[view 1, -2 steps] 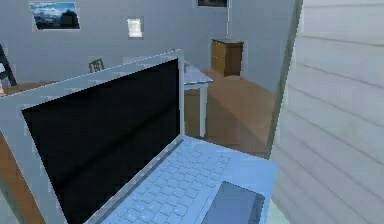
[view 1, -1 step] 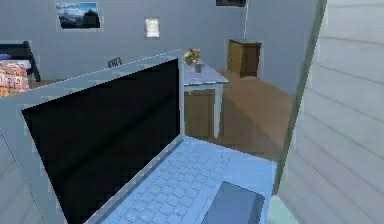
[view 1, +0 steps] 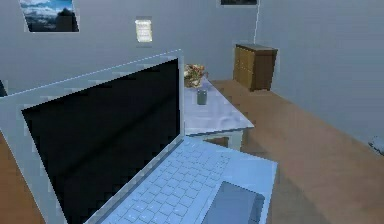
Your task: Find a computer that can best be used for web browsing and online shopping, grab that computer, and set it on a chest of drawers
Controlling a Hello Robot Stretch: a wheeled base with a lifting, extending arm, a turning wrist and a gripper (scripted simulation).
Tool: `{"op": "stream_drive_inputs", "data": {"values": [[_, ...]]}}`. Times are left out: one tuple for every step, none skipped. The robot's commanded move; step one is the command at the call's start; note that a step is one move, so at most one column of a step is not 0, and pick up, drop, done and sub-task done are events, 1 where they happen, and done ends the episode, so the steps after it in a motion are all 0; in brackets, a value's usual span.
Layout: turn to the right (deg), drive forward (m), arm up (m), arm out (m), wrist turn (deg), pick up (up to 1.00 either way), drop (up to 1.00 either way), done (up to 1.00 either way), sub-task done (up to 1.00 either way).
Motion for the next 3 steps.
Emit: {"op": "stream_drive_inputs", "data": {"values": [[0.0, 0.45, 0.00, 0.00, 0.0, 0.00, 0.00, 0.00, 0.00], [45.0, 0.00, 0.00, 0.00, 0.0, 0.00, 0.00, 0.00, 0.00], [9.0, 0.00, 0.00, 0.00, 0.0, 0.00, 0.00, 0.00, 0.00]]}}
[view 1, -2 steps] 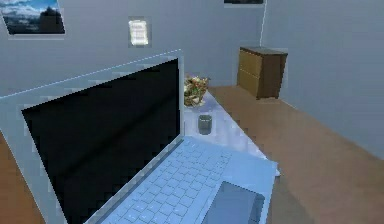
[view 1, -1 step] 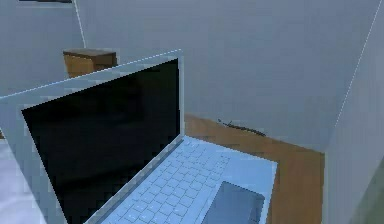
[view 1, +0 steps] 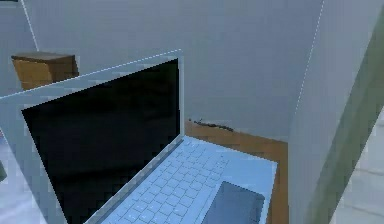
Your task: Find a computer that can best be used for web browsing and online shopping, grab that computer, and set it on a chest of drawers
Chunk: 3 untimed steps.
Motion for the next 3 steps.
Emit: {"op": "stream_drive_inputs", "data": {"values": [[0.0, 0.80, 0.00, 0.00, 0.0, 0.00, 0.00, 0.00, 0.00], [18.0, 0.00, 0.00, 0.00, 0.0, 0.00, 0.00, 0.00, 0.00], [0.0, 0.15, 0.00, 0.00, 0.0, 0.00, 0.00, 0.00, 0.00]]}}
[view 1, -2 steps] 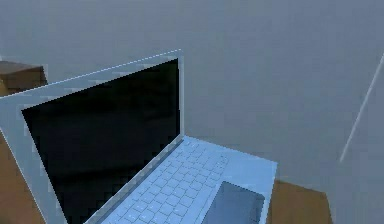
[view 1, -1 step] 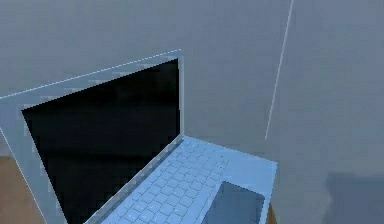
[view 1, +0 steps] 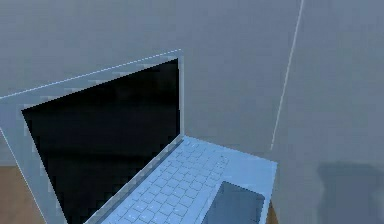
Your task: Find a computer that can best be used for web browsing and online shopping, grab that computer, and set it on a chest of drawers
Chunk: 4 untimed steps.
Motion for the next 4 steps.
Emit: {"op": "stream_drive_inputs", "data": {"values": [[-45.0, 0.00, 0.00, 0.00, 0.0, 0.00, 0.00, 0.00, 0.00], [-27.0, 0.00, 0.00, 0.00, 0.0, 0.00, 0.00, 0.00, 0.00], [0.0, 1.00, 0.00, 0.00, 0.0, 0.00, 0.00, 0.00, 0.00], [0.0, 1.00, 0.00, 0.00, 0.0, 0.00, 0.00, 0.00, 0.00]]}}
